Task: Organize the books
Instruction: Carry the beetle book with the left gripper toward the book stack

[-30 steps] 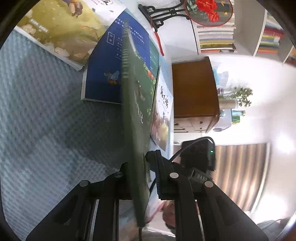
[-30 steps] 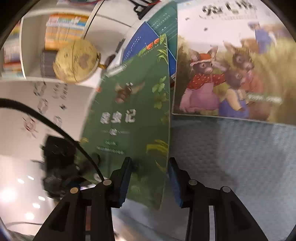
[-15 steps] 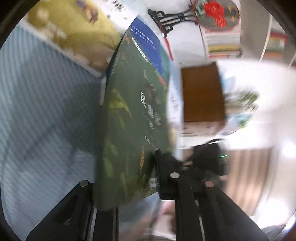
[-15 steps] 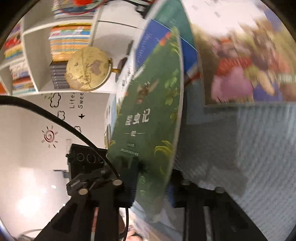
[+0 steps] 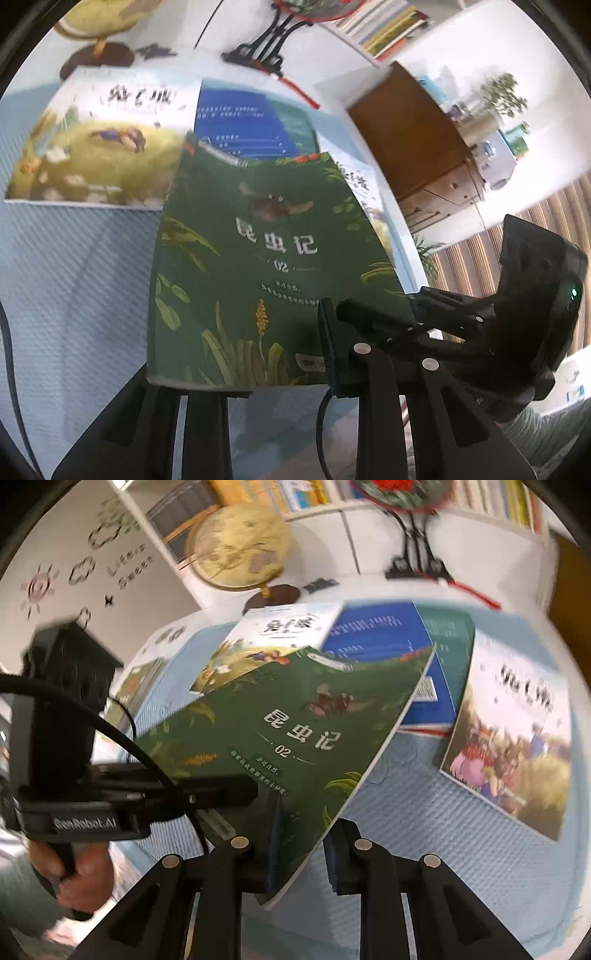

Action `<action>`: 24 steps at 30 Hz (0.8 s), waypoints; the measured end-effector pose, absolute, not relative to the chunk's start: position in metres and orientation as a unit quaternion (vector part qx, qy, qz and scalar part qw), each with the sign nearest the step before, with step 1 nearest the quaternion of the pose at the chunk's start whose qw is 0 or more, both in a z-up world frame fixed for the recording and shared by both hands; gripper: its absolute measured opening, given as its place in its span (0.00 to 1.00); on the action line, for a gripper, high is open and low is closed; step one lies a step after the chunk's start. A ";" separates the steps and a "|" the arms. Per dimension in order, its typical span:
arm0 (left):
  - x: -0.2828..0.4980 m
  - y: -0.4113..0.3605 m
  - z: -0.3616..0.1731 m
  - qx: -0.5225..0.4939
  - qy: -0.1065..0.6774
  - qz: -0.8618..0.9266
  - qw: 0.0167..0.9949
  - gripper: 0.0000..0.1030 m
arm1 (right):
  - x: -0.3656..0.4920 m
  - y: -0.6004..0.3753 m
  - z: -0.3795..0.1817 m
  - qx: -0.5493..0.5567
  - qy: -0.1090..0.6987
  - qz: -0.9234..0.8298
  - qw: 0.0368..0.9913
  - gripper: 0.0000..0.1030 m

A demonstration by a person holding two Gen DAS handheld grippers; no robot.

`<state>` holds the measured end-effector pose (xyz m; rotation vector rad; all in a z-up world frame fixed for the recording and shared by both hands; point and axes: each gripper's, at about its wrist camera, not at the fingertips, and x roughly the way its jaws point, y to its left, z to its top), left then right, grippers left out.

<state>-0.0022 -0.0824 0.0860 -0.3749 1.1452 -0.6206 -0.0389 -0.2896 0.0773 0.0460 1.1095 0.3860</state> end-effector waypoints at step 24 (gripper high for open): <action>-0.027 0.302 0.131 -0.222 0.440 -0.102 0.864 0.22 | 0.045 0.090 0.080 -0.012 0.455 0.365 0.812 0.20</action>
